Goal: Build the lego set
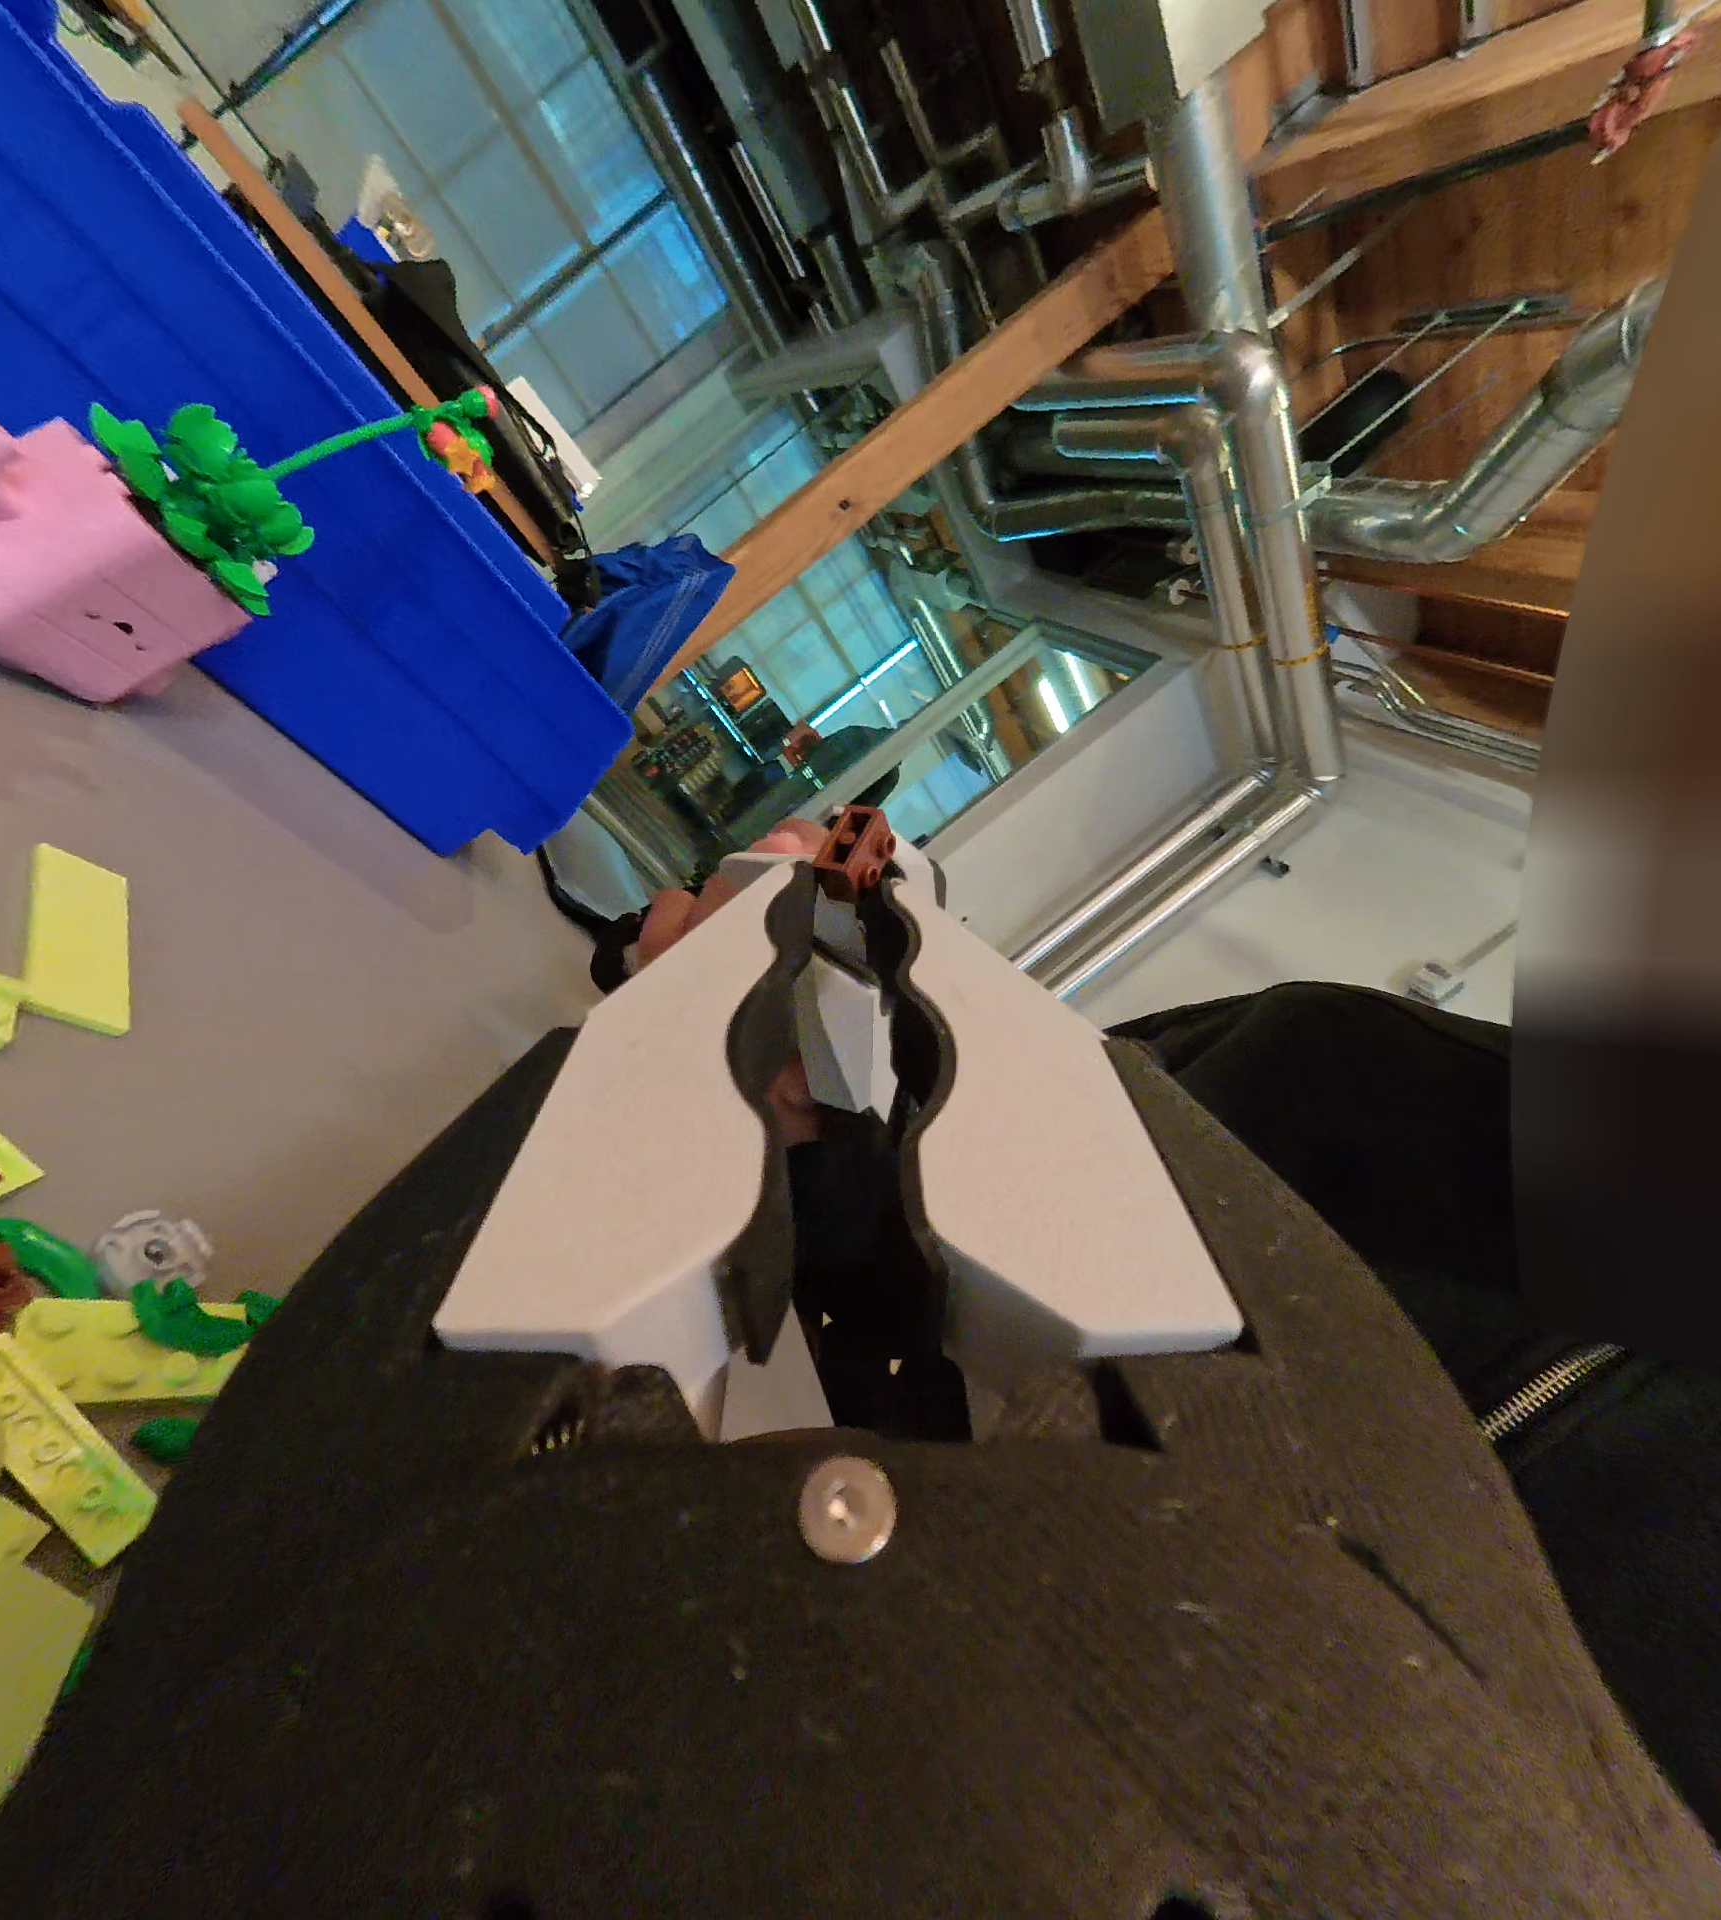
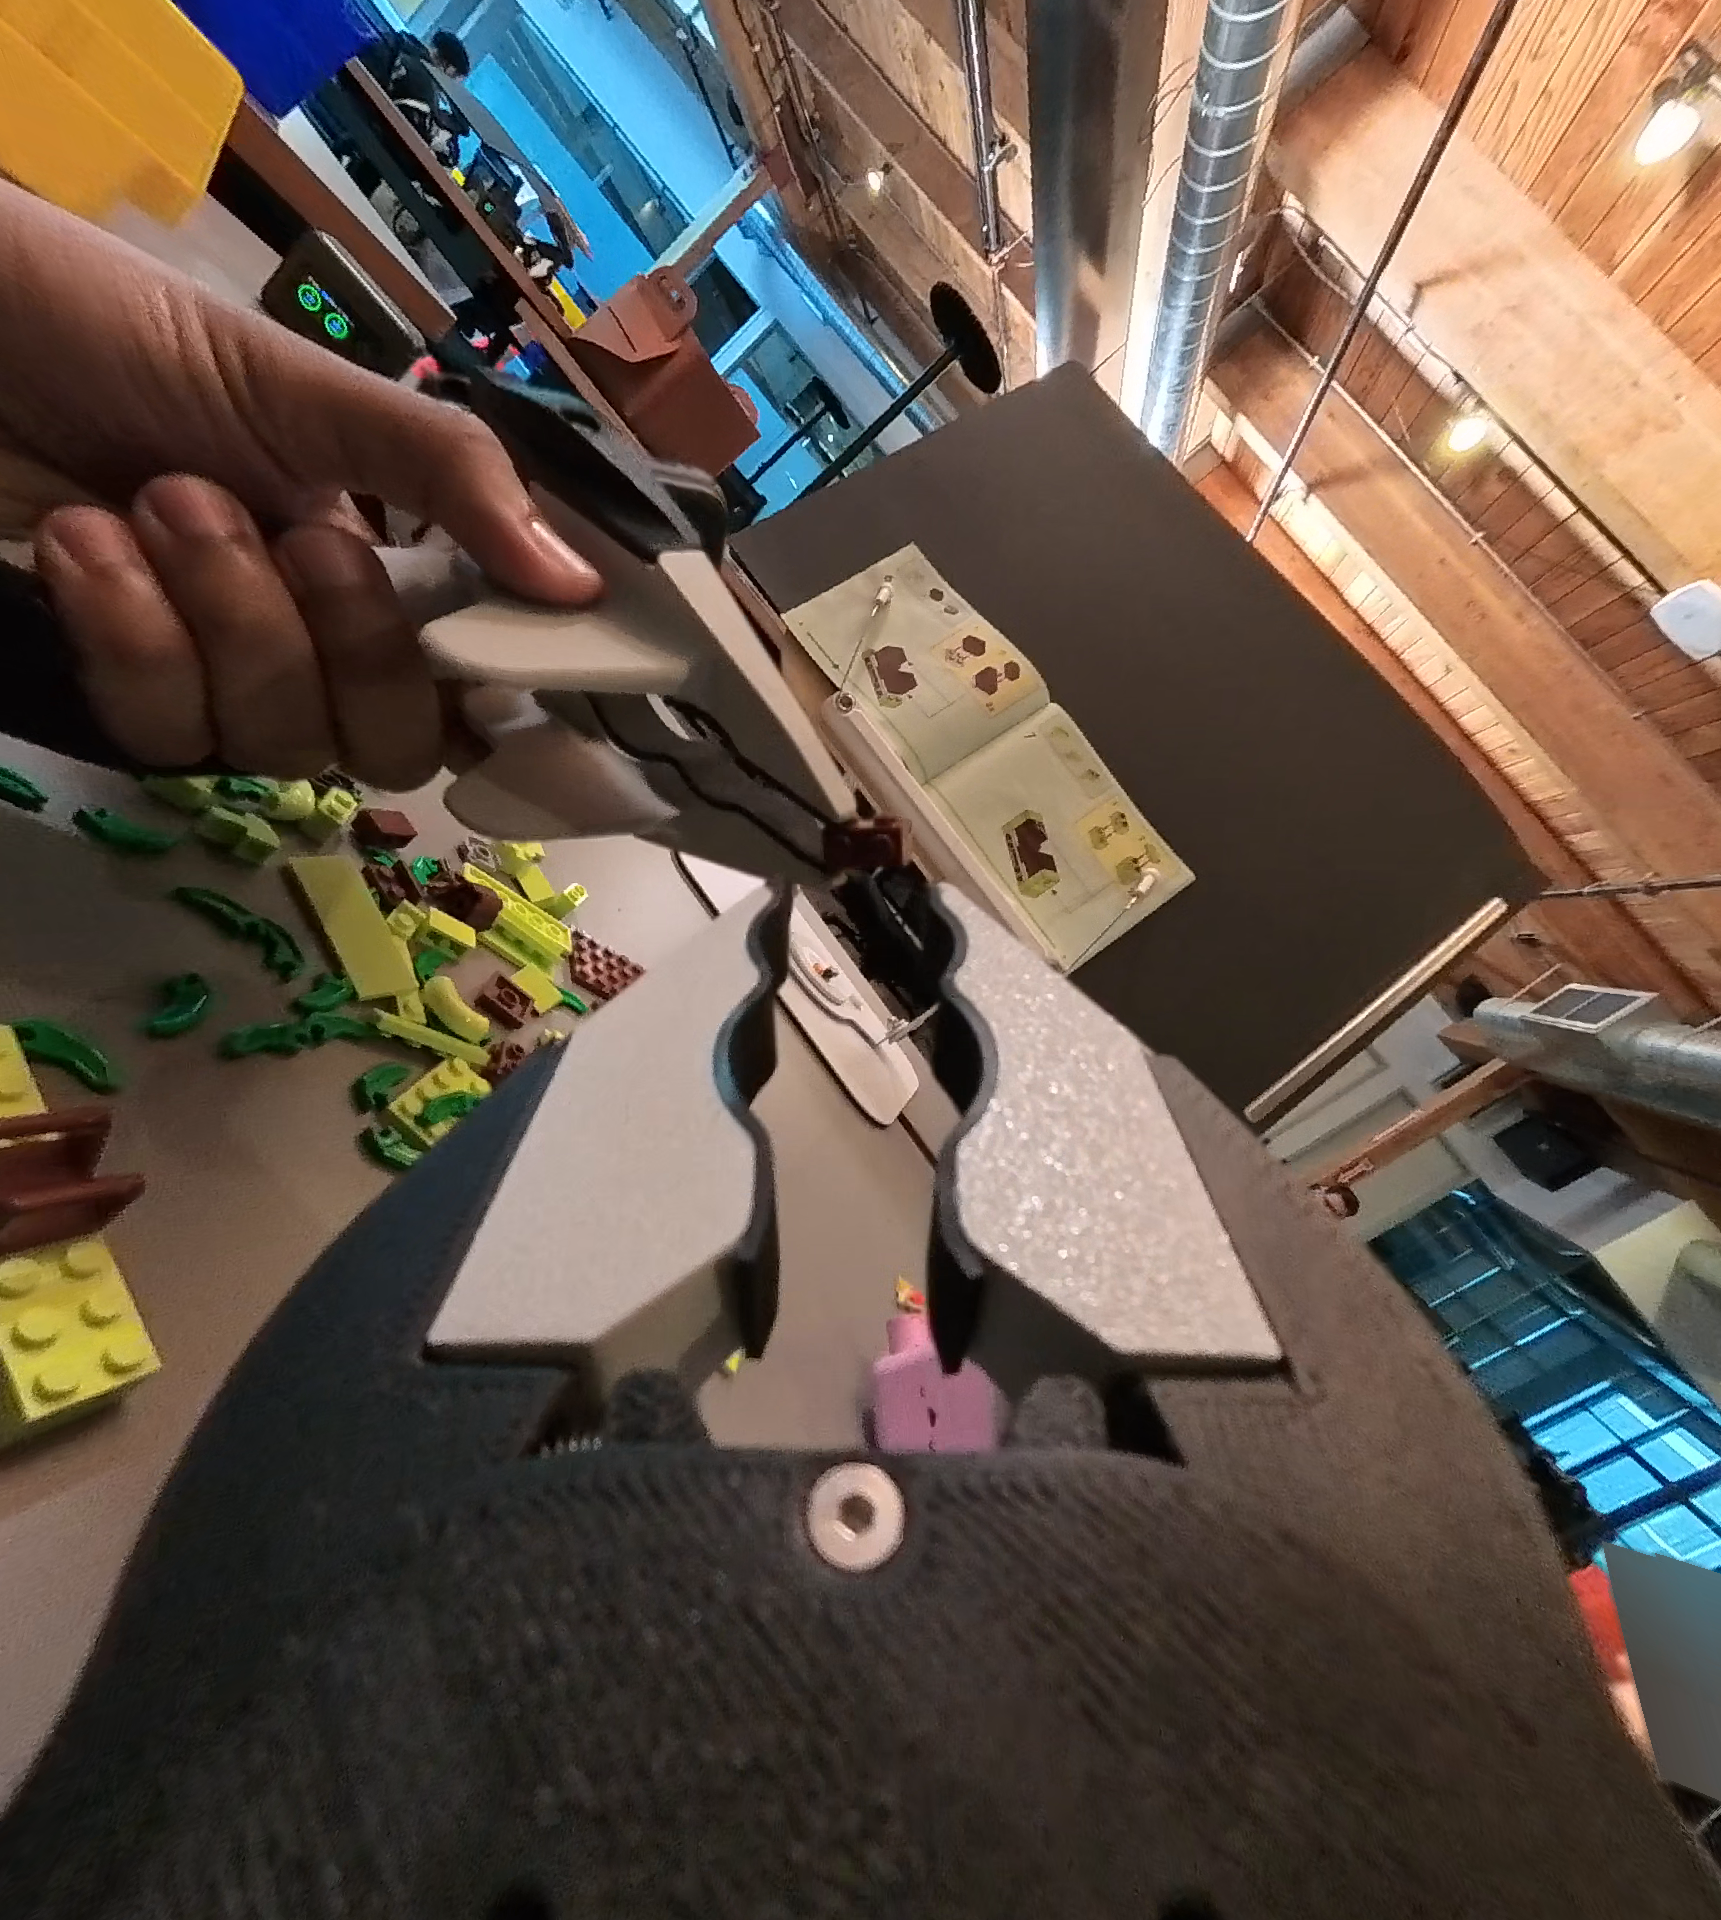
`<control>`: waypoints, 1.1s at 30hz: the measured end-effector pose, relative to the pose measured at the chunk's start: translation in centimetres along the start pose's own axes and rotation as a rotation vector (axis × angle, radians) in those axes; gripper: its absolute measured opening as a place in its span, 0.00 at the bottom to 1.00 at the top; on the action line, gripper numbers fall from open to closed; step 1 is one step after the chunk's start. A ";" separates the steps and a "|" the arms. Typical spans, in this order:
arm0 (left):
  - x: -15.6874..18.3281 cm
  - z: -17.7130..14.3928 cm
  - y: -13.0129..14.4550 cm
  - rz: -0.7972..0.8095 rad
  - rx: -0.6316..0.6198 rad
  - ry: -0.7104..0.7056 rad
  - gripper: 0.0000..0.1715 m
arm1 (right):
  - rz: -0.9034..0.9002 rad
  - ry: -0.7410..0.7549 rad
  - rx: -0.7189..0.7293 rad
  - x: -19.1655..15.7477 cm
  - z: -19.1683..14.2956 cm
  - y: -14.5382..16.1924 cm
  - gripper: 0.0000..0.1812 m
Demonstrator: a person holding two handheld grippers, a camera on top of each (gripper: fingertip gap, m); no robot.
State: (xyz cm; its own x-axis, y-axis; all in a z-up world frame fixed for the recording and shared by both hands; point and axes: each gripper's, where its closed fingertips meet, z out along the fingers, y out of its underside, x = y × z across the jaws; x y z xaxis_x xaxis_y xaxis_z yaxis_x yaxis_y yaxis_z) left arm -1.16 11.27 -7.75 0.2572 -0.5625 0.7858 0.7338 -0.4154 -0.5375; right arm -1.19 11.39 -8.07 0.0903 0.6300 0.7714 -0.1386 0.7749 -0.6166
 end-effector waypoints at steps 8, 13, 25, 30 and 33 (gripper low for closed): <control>-0.3 0.4 0.6 -0.014 -0.029 -0.003 0.05 | 0.012 0.017 0.019 0.1 -0.1 -0.5 0.13; -0.2 0.8 1.1 -0.021 -0.050 0.008 0.05 | 0.002 0.023 0.009 0.2 -0.1 -0.3 0.09; -2.0 -1.2 0.1 0.071 -0.012 -0.160 0.14 | 0.057 -0.219 -0.179 0.6 -1.9 2.9 0.08; -1.6 -1.9 -1.4 0.170 0.040 -0.231 0.13 | 0.208 -0.659 -0.300 -1.8 -7.9 3.7 0.08; -1.8 -2.3 -2.0 0.238 0.067 -0.287 0.10 | 0.307 -0.937 -0.448 -5.1 -11.3 4.5 0.08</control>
State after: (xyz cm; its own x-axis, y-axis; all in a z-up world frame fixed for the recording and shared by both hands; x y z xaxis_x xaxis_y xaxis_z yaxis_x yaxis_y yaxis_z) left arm -4.55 11.53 -8.77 0.5843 -0.4101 0.7003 0.6695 -0.2441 -0.7016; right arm 8.83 12.23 -16.53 -0.7028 0.6581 0.2703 0.3633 0.6587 -0.6589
